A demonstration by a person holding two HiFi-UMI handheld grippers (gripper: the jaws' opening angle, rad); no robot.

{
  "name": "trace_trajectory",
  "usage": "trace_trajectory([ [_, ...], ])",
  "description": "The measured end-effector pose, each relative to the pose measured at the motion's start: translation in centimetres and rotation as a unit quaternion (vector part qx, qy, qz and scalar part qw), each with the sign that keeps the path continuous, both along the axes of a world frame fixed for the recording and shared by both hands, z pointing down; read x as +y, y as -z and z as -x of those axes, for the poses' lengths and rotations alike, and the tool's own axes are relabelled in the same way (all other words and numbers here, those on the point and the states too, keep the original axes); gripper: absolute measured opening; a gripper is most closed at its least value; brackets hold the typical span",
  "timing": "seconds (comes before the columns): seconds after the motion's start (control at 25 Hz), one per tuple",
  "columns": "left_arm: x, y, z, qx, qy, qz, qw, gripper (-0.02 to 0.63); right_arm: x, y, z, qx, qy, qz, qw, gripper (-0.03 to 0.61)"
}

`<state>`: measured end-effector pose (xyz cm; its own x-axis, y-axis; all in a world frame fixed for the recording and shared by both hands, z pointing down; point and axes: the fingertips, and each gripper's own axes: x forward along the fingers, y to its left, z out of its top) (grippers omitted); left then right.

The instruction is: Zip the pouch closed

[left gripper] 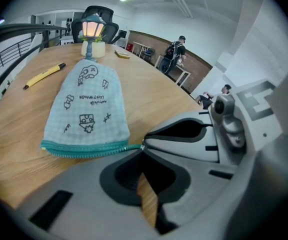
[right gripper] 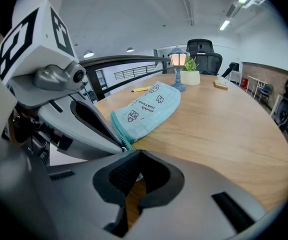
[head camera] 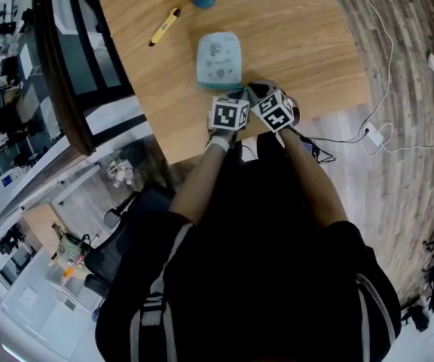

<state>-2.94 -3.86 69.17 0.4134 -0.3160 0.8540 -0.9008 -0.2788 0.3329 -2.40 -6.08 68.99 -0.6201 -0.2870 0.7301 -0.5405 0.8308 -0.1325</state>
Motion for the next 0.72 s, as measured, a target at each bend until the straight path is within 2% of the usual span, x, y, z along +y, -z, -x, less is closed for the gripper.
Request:
trace_trajectory([
  [0.2,-0.2,0.4,0.2,0.014,0.022,0.01,0.9996,-0.002,0.0,0.0,-0.2,-0.002,-0.005,0.005,1.0,0.014],
  [0.36,-0.3,0.4,0.0,0.015,0.021,0.014,0.9996,-0.002,0.1,0.2,-0.8,-0.002,-0.012,0.007,1.0,0.014],
  [0.72,-0.3,0.3,0.1,0.018,0.024,0.017,0.9994,0.0,1.0,0.4,-0.8,0.03,0.023,-0.016,0.999,0.014],
])
